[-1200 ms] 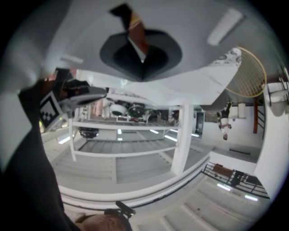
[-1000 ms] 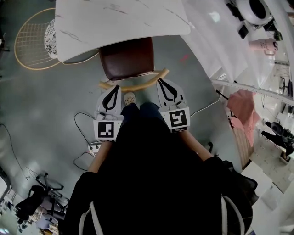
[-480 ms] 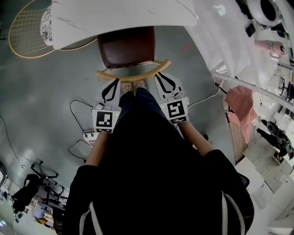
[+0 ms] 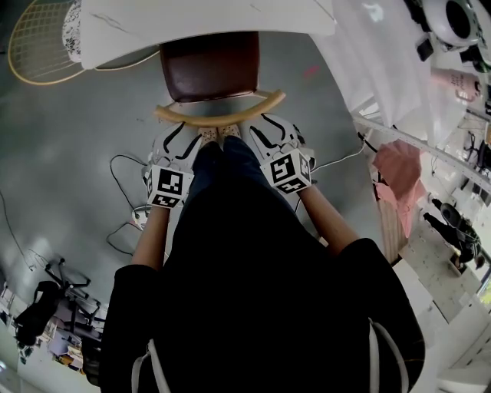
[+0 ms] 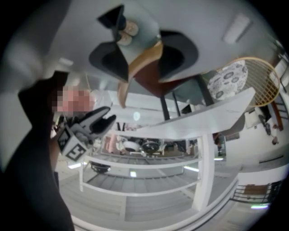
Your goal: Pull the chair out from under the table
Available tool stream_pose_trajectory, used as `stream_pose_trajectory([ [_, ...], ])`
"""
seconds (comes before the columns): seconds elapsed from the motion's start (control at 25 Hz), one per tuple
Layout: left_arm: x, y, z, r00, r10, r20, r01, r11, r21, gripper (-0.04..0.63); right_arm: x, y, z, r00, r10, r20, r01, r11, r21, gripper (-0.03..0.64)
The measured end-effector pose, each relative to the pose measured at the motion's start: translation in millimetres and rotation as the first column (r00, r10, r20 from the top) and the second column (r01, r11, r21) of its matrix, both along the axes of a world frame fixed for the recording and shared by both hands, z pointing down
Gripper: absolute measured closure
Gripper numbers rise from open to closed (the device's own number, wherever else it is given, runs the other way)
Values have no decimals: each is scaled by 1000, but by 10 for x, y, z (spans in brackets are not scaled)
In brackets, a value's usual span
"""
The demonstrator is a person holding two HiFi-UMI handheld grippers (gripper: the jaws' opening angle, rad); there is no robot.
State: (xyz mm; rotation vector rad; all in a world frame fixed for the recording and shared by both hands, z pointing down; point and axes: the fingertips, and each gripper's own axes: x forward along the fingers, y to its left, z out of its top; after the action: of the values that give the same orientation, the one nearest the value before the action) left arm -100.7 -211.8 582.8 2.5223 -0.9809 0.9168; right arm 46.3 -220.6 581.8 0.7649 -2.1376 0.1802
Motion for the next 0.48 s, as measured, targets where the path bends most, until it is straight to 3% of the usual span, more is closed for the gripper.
stream_pose_trajectory([
  [0.12, 39, 98, 153, 989, 109, 102, -110, 994, -1, 373, 38, 77, 162, 996, -65, -59, 63, 997, -33, 474],
  [0.24, 79, 174, 319, 947, 233, 222, -236, 972, -10, 337, 76, 130, 321, 979, -148, -141, 143, 989, -48, 451],
  [0.36, 61, 204, 500, 873, 336, 353, -345, 938, -38, 322, 108, 170, 523, 928, -261, -267, 251, 965, -72, 443],
  [0.48, 33, 188, 673, 772, 420, 476, -443, 894, -71, 310, 123, 174, 714, 825, -389, -409, 390, 917, -85, 440],
])
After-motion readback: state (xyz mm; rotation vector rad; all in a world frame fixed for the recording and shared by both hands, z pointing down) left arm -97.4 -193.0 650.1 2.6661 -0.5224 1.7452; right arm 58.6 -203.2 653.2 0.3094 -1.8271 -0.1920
